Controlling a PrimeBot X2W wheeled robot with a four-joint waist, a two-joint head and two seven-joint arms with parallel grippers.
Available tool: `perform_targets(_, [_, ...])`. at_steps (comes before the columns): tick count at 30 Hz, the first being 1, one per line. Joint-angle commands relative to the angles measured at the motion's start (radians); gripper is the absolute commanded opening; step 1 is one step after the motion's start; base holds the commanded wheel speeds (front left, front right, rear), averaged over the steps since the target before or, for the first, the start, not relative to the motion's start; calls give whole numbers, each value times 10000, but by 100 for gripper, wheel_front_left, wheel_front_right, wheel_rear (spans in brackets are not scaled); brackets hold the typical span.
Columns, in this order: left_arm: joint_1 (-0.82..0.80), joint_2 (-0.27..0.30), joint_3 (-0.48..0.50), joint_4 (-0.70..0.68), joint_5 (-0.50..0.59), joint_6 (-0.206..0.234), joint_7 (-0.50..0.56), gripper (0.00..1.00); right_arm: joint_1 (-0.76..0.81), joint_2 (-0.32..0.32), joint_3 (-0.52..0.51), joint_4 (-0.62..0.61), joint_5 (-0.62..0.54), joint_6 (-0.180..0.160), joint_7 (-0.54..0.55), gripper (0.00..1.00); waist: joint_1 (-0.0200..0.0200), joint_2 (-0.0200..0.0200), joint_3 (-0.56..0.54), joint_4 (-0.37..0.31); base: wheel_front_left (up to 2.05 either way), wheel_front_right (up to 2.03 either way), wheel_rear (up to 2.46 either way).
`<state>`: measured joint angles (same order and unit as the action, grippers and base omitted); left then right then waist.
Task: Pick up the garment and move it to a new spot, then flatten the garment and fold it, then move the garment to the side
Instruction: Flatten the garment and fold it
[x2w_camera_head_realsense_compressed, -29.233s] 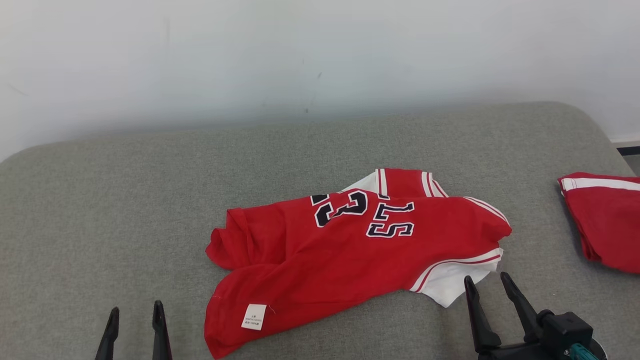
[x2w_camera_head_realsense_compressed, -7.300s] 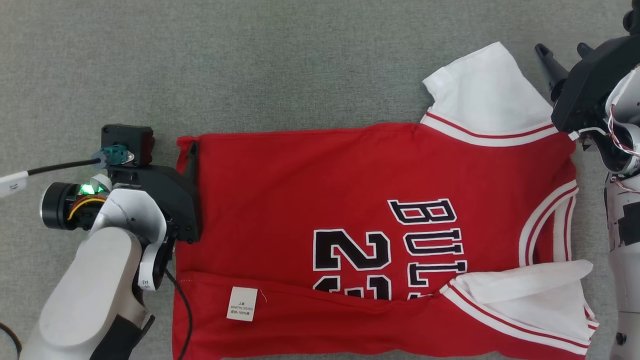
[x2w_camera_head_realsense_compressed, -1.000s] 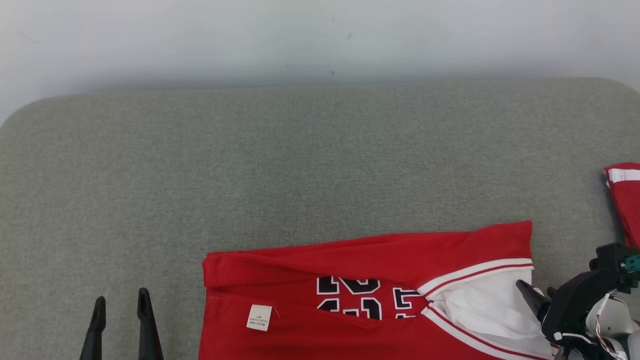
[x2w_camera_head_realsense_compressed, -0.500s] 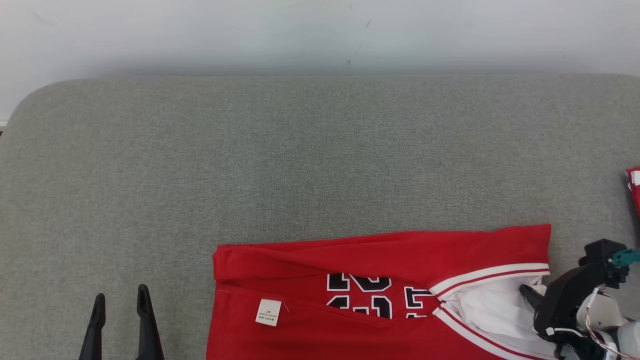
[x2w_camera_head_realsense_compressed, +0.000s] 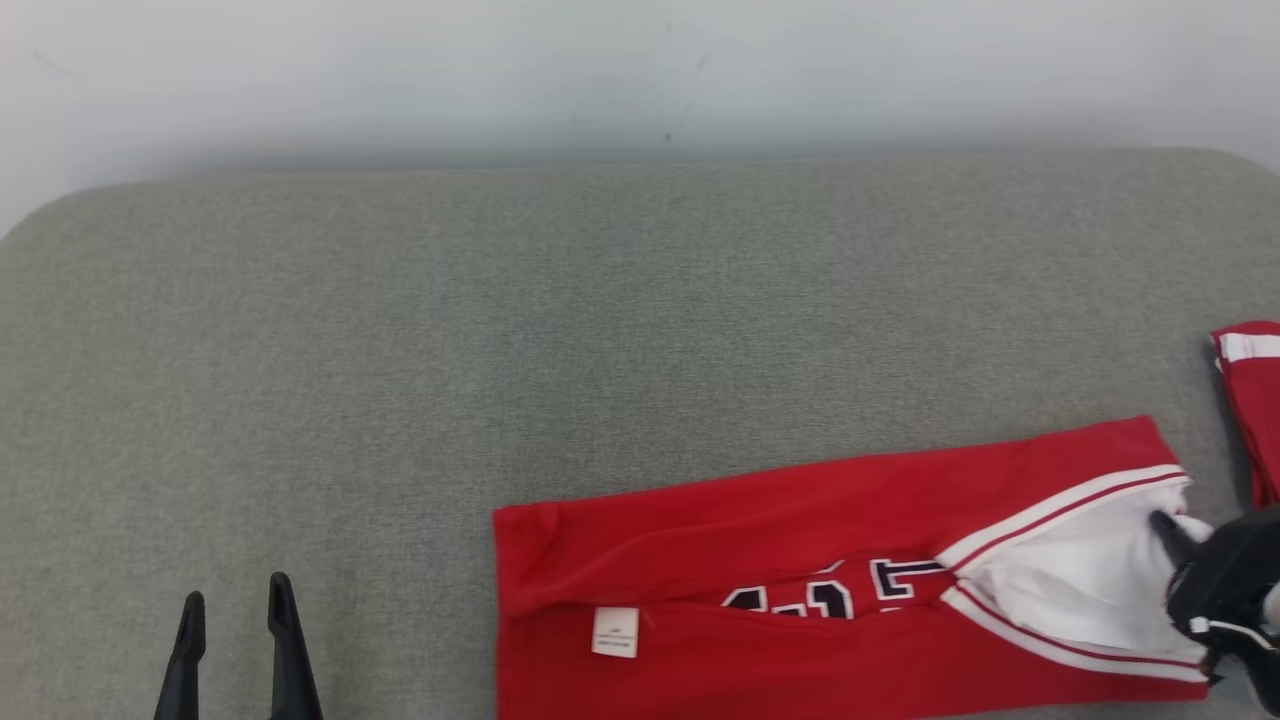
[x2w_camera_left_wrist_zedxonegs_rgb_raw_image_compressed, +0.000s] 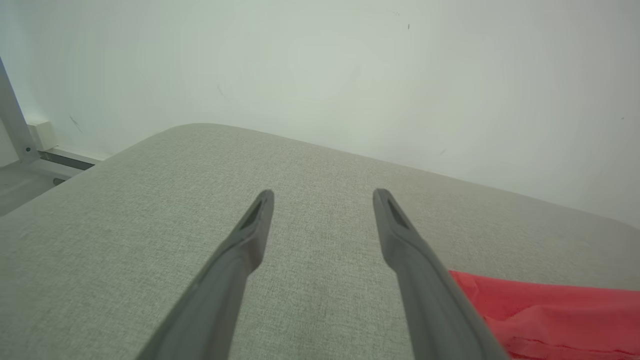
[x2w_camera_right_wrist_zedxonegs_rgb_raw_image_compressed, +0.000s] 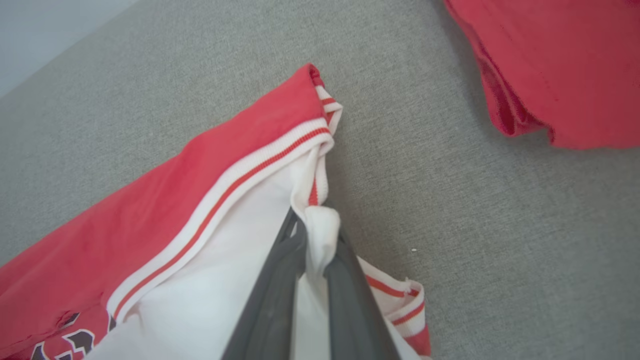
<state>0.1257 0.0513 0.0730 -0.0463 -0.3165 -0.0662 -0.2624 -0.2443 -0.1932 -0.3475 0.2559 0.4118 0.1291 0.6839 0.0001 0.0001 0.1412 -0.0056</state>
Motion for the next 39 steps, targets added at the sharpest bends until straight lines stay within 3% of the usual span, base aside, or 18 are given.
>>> perform_targets(1, [111, -14, 20, -33, -72, -2, -24, 100, 121, -42, -222, -283, -120, 20, 35, 0, -1, -1, -40, -129, 0, 0, 0])
perform_targets(12, [62, -13, -22, 5, -79, -44, -24, 100, 443, -200, -1644, -1872, -687, 20, 459, 0, -1, -1, -12, -519, 0, 0, 0])
perform_targets(18, [16, -13, -82, 89, -100, -80, -24, 100, 543, -63, -1677, -2548, -854, 20, 709, 0, -1, -1, -72, -528, 0, 0, 0])
perform_targets(29, [61, -15, -101, 330, -203, -138, -24, 100, 1192, 381, 735, -3779, -482, 20, 1261, 0, -1, -1, -327, -296, 0, 0, 0])
perform_targets(39, [185, -13, -194, 436, -264, -67, -24, 100, 1027, 368, 3617, -3644, 189, 21, 1454, 0, -1, -1, -596, -217, 0, 0, 0])
